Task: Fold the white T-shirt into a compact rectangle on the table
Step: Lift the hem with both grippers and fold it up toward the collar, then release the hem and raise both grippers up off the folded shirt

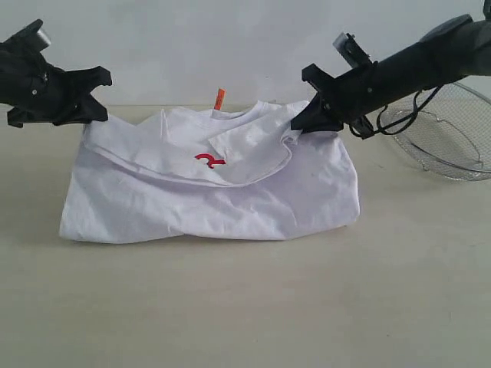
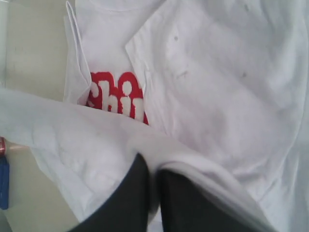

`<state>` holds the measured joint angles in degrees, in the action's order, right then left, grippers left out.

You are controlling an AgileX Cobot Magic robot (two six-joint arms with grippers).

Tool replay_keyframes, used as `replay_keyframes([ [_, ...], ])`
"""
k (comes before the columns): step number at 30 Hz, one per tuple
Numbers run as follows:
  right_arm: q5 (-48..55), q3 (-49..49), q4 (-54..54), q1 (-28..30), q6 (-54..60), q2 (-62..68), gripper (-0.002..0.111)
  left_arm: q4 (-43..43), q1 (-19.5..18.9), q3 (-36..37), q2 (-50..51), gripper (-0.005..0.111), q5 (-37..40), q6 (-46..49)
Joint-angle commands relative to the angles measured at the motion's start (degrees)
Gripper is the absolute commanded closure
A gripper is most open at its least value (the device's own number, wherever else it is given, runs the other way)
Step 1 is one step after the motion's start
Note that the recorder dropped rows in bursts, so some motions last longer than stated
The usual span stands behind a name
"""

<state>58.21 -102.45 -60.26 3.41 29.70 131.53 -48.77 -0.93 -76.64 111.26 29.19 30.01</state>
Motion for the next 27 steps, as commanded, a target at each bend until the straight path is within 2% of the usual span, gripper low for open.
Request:
replay_keyframes([
  [1,0.8,-5.6,-1.1,0.0,-1.2,2.8,0.108,0.1,-0.1,-3.2,2.5,0.102,-0.5,0.4],
  [8,-0.5,-10.6,-2.3,0.0,-2.2,5.9,0.108,0.1,-0.7,-6.8,6.1,0.102,-0.4,0.4],
  [19,0.1,-10.9,-0.5,0.0,-3.5,6.7,0.108,1.9,-3.2,-7.4,8.1,0.102,0.9,0.4],
  [27,0.8,-10.9,0.9,0.0,-5.2,6.7,0.109,1.9,-3.2,-7.4,10.4,0.102,1.3,0.8],
])
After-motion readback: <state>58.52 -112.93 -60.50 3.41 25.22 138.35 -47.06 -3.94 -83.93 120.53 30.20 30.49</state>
